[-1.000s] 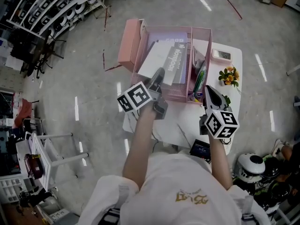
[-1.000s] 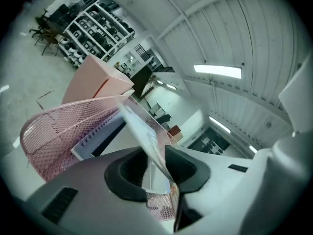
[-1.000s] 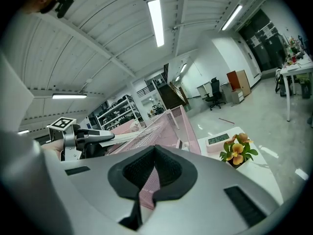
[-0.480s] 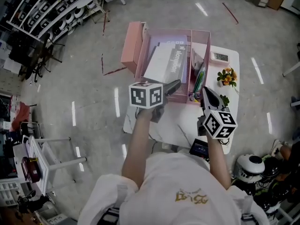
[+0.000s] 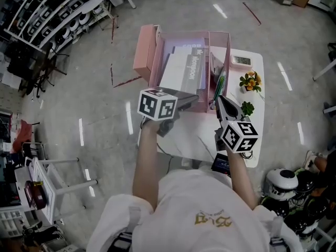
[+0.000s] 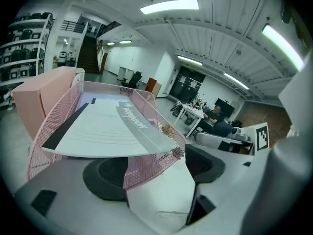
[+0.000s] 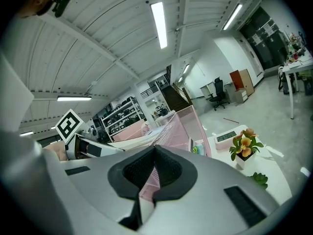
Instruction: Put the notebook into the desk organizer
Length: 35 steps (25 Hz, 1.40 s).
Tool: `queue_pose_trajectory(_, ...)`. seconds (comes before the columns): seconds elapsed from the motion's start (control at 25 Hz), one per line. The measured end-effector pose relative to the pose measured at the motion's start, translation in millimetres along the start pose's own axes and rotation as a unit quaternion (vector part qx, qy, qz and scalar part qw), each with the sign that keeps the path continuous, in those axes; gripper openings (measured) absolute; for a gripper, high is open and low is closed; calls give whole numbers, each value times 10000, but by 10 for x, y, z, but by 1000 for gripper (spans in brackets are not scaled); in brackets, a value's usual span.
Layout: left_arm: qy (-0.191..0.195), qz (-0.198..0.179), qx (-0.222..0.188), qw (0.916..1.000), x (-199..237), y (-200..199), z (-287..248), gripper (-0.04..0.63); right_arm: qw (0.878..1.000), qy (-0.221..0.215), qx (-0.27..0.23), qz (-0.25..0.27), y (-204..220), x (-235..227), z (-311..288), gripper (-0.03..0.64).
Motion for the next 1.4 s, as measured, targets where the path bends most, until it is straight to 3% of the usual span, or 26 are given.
queue_pose_trajectory(0.08,134,-60,49,9999,-20,30,-4,363,10000,-8,7,-15,20,1,24,12)
queue_pose_trajectory(0.12,171,-109,62,9998,-27,44,0,314,10000,-10,16,-23,35,-6,35,12)
queue_pose_trajectory(0.16,174,-158,58,9997,-28,51,6,222,10000,-7,25,-33,49,-19,46,12)
queue_pose_trajectory(0.24,88,-173,14,9998,-4,45,7,192,10000,18,32,-73,67,-58,66,12)
queue_pose_trajectory(0.4,-500,-136,-22,9987,120,57,7,137,9998,61,-4,-164,67,-110,94,12)
queue_pose_trajectory(0.48,-827,-359,97,9959,148,77,34,18,9998,68,-19,-180,60,-125,97,12)
queue_pose_trajectory(0.6,-830,-555,290,9946,102,87,49,18,9998,64,-23,-188,56,-140,98,12)
queue_pose_trajectory(0.72,-722,-457,136,9963,97,80,76,17,9998,43,-14,-169,61,-114,98,12)
queue_pose_trajectory(0.88,-666,-107,-669,9955,124,59,184,18,9999,35,-16,-100,44,-62,104,12)
queue_pose_trajectory(1.04,-323,385,-1560,9865,84,123,314,18,9999,97,-60,63,60,24,146,12)
queue_pose_trajectory(1.4,-480,259,-2568,9649,-70,396,703,18,9951,661,-231,705,170,308,331,12)
Point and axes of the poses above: the fingertips, and each gripper's own axes: z backward along the fingers, x to its left, y out of its underside, the point moved 2 cm from there along z, backward along the fingers, and after that the axes turned 7 degrees about x, right-handed, at the moved point
